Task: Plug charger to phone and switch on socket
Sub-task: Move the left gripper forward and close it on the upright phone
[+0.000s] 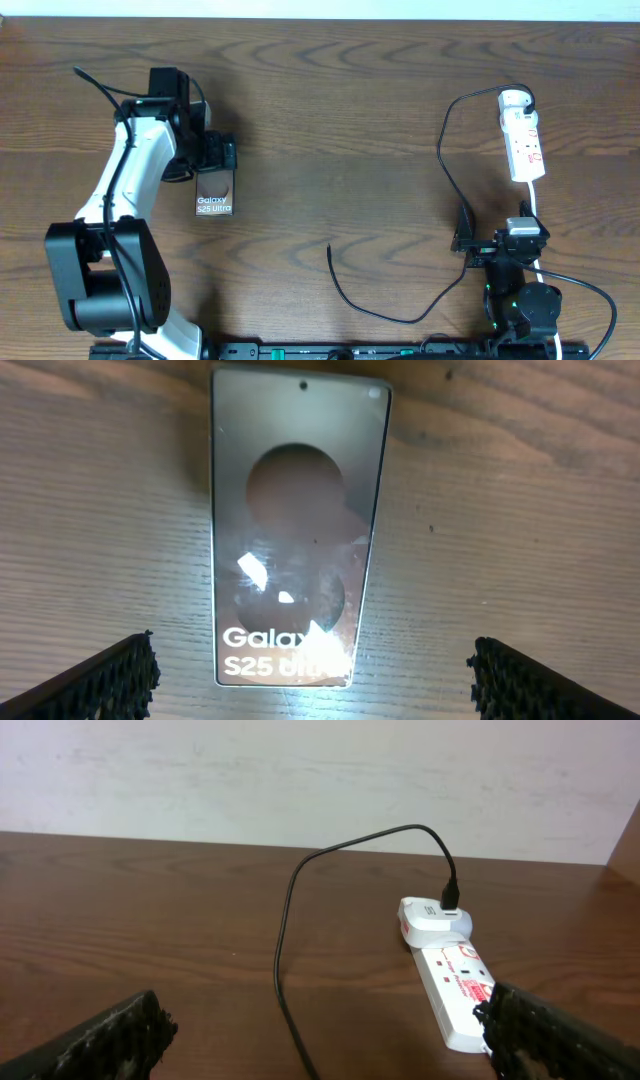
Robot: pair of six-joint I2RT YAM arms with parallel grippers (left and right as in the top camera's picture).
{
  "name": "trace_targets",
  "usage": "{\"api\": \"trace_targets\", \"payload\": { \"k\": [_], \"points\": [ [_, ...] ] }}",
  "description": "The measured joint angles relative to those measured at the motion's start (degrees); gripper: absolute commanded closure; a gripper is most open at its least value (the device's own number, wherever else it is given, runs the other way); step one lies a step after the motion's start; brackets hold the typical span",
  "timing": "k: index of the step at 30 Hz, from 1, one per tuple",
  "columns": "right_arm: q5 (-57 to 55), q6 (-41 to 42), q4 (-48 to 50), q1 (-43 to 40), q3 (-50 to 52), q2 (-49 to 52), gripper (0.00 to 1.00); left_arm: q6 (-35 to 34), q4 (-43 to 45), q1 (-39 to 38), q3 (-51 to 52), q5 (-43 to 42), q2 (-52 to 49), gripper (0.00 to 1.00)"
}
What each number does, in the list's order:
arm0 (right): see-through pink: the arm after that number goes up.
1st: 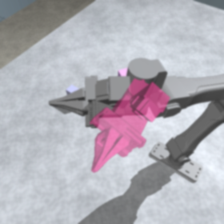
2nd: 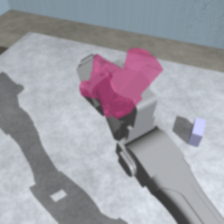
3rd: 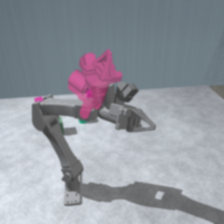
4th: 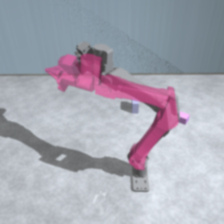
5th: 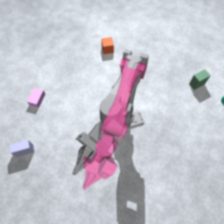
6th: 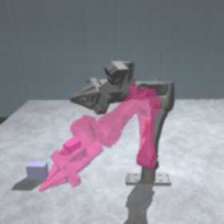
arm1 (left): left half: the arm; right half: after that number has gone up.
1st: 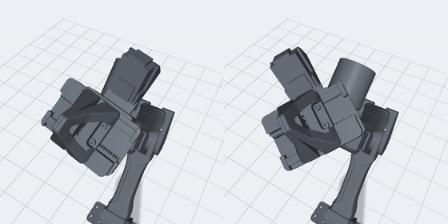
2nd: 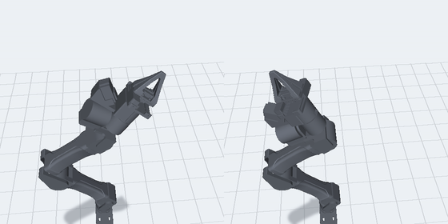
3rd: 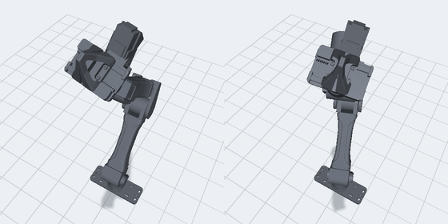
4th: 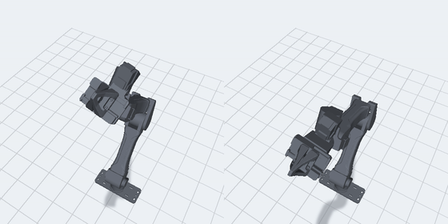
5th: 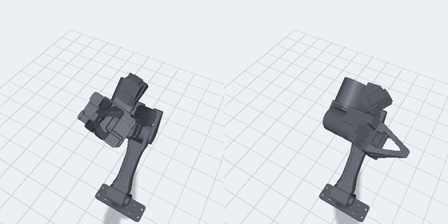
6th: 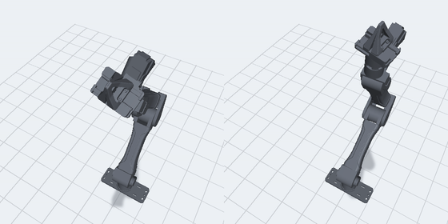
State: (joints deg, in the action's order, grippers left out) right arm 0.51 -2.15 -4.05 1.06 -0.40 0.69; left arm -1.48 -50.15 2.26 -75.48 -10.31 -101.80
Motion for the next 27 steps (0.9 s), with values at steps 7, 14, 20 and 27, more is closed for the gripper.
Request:
{"api": "trace_targets", "payload": {
  "k": [7, 14, 20, 27],
  "points": [
    [0.0, 0.0, 0.0, 0.0, 0.0, 0.0, 0.01, 0.0, 1.2, -0.1, 1.4, -0.3, -1.9, 0.02],
    [0.0, 0.0, 0.0, 0.0, 0.0, 0.0, 0.01, 0.0, 4.9, -0.2, 2.4, -0.3, -3.8, 0.02],
    [0.0, 0.0, 0.0, 0.0, 0.0, 0.0, 0.01, 0.0, 6.3, -0.2, 2.5, 1.3, -5.9, 0.02],
    [0.0, 0.0, 0.0, 0.0, 0.0, 0.0, 0.01, 0.0, 7.2, -0.2, 2.5, 2.1, -8.6, 0.02]
  ]
}}
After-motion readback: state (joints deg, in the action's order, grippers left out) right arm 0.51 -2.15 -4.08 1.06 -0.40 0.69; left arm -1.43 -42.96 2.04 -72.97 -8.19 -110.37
